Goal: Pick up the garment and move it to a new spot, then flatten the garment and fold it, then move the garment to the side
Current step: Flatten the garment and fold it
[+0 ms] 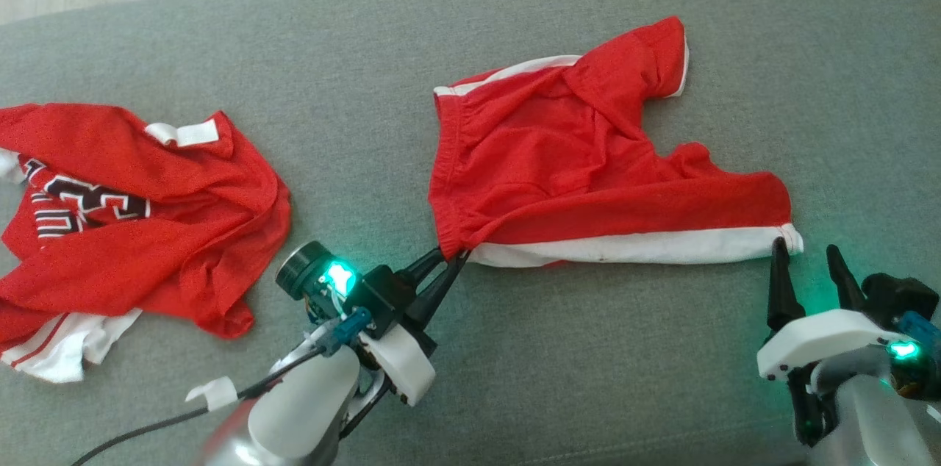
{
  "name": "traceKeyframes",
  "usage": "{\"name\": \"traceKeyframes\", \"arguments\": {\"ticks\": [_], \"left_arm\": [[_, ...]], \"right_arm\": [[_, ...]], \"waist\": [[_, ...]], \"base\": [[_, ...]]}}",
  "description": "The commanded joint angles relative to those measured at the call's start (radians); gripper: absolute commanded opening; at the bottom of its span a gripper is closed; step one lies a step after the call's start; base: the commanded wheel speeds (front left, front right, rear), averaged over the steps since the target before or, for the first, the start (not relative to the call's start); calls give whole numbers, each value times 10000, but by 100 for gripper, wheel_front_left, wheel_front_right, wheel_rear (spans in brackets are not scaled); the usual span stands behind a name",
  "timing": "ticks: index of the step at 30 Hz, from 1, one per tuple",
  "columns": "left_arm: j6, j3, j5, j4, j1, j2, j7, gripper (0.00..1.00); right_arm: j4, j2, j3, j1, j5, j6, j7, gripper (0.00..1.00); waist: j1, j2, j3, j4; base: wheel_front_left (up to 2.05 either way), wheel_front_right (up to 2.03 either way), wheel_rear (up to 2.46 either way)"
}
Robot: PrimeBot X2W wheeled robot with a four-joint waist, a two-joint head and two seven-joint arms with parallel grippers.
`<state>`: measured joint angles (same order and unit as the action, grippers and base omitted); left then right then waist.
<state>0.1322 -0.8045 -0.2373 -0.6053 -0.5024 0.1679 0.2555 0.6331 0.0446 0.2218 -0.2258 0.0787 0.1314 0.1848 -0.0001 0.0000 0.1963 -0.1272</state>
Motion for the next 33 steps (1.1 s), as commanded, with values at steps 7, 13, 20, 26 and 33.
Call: {"name": "traceKeyframes", "arguments": {"ticks": [7,13,20,26,33], "left_arm": [[-31,443,80,378,-203,29,63,0],[-27,432,93,378,-241,23,63,0],[-22,334,11,210,-222,92,63,0],[-18,217,-275,74,-296,366,63,0],[-17,-357,-1239,588,-1418,1296,-434,0]], "right_arm": [[235,56,-402,-593,-390,-7,89,100],[523,56,-599,-796,-557,-7,-134,71],[644,56,-737,-954,-493,-7,33,0],[13,56,-876,-1079,58,-7,584,0],[-1847,56,-1647,-1521,496,-7,746,0]], "waist": [[1,0,44,76],[1,0,134,107],[1,0,34,116],[1,0,-417,10],[1,0,-1169,-147]], "base": [[0,0,0],[0,0,0],[0,0,0],[0,0,0],[0,0,0]]}}
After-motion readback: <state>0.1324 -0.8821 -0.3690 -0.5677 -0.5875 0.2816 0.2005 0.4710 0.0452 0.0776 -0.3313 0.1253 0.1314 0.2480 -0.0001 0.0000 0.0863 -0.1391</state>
